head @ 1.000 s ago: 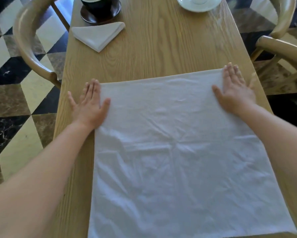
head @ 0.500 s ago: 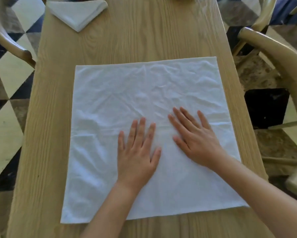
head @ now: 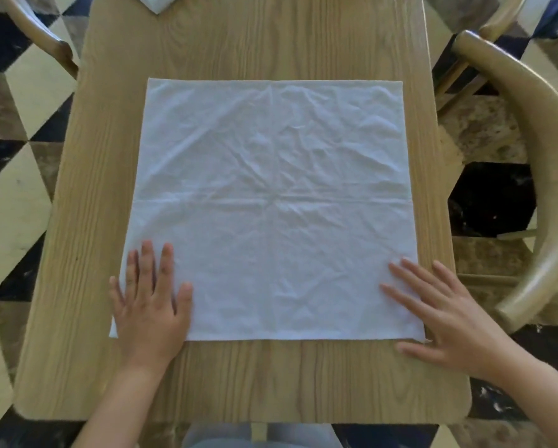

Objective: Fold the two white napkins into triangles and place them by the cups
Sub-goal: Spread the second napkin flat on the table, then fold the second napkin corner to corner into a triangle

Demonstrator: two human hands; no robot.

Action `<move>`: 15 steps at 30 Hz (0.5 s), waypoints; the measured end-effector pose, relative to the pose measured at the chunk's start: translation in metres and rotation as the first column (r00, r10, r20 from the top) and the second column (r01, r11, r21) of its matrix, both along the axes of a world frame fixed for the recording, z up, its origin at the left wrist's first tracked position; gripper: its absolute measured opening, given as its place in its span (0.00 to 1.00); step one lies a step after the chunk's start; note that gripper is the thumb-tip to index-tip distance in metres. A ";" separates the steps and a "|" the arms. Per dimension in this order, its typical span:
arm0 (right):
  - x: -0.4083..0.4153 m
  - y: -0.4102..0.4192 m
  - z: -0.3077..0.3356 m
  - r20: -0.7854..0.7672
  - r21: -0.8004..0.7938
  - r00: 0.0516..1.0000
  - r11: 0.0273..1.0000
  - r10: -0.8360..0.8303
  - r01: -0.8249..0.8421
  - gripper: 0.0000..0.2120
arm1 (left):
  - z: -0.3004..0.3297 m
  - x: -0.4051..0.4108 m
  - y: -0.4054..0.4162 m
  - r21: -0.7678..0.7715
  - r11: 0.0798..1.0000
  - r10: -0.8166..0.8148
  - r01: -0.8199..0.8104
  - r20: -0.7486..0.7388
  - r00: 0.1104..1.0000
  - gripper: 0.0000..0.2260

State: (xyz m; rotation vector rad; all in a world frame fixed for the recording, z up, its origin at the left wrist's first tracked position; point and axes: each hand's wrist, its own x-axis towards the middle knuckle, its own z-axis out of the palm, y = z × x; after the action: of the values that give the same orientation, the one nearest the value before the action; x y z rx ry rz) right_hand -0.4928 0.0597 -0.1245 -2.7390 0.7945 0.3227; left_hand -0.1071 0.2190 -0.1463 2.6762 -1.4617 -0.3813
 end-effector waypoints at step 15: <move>0.121 -0.062 0.063 0.514 0.304 0.804 0.940 -0.298 0.153 0.08 | -0.007 0.006 0.004 -0.031 0.999 0.018 -0.019 -0.024 1.000 0.30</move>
State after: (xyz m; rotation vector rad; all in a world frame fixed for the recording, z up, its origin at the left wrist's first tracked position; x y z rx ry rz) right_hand -0.3721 -0.0026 -0.0617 -2.2738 0.8296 -0.3918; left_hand -0.1016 0.2230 -0.1530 2.6496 -1.4239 -0.3852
